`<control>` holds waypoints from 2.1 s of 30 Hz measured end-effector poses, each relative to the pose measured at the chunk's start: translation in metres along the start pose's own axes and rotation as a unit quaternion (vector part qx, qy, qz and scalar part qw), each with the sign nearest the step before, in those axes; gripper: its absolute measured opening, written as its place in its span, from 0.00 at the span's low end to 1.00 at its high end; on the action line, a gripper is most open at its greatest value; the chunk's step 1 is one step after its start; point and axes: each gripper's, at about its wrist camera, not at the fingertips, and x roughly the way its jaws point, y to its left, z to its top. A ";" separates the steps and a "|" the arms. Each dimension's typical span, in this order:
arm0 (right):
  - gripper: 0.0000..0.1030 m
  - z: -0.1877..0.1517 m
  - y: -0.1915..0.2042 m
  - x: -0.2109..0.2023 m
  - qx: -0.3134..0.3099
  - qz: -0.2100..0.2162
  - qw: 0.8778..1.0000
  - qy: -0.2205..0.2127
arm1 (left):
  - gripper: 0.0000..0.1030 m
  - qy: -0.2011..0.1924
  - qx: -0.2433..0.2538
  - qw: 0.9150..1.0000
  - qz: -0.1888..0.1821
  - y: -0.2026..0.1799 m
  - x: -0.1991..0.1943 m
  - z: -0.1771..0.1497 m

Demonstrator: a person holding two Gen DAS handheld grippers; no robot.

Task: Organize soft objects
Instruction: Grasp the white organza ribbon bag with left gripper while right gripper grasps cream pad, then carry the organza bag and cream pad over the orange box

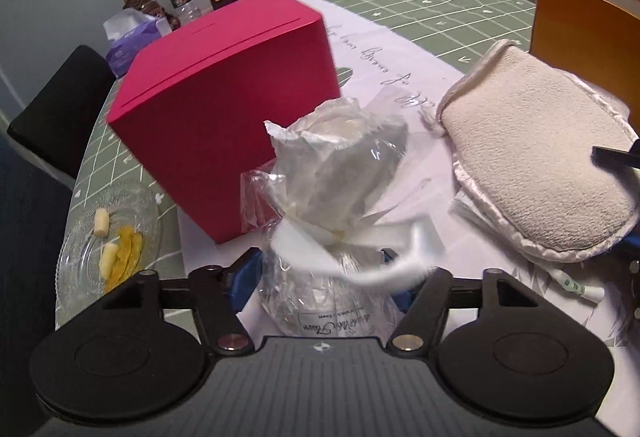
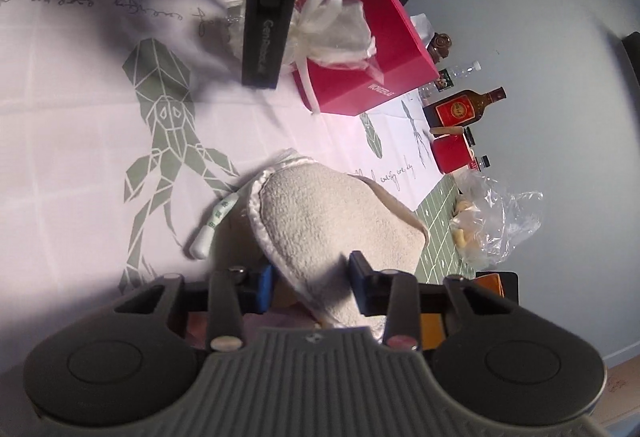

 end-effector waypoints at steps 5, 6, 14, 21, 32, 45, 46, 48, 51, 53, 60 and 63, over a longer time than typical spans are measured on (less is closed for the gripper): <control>0.21 0.000 -0.008 -0.006 0.012 -0.004 1.000 -0.004 | 0.60 0.015 -0.028 0.999 -0.002 0.009 -0.003 -0.003; 0.16 0.000 -0.009 -0.008 0.014 -0.006 1.000 -0.004 | 0.59 0.014 -0.033 0.999 -0.002 0.011 -0.005 -0.003; 0.06 -0.001 -0.029 -0.024 0.056 -0.010 0.998 -0.019 | 0.58 -0.003 -0.055 0.998 -0.009 0.018 -0.026 -0.005; 0.04 -0.002 -0.053 -0.039 0.107 -0.021 0.993 -0.036 | 0.57 -0.020 -0.050 0.998 -0.014 0.015 -0.044 -0.008; 0.03 -0.003 -0.080 -0.065 0.172 -0.030 0.983 -0.057 | 0.57 -0.033 -0.042 0.998 -0.016 0.006 -0.071 -0.013; 0.02 -0.021 -0.117 -0.102 0.281 0.011 0.956 -0.077 | 0.56 -0.059 -0.052 0.995 -0.053 -0.003 -0.115 -0.011; 0.02 -0.022 -0.119 -0.104 0.282 0.011 0.956 -0.074 | 0.56 -0.057 -0.052 0.995 -0.060 -0.006 -0.118 -0.011; 0.02 -0.027 -0.126 -0.113 0.289 0.014 0.955 -0.073 | 0.56 -0.058 -0.040 0.995 -0.066 -0.015 -0.126 -0.009; 0.02 -0.038 -0.141 -0.127 0.318 0.025 0.945 -0.077 | 0.56 -0.072 -0.026 0.994 -0.079 -0.028 -0.141 -0.001; 0.02 -0.047 -0.148 -0.137 0.331 0.031 0.940 -0.078 | 0.56 -0.079 -0.022 0.993 -0.089 -0.037 -0.150 0.006; 0.02 -0.078 -0.178 -0.173 0.350 0.021 0.933 -0.075 | 0.56 -0.102 0.018 0.988 -0.118 -0.080 -0.171 0.033; 0.02 -0.091 -0.193 -0.188 0.353 0.006 0.932 -0.077 | 0.56 -0.117 0.026 0.984 -0.133 -0.096 -0.180 0.049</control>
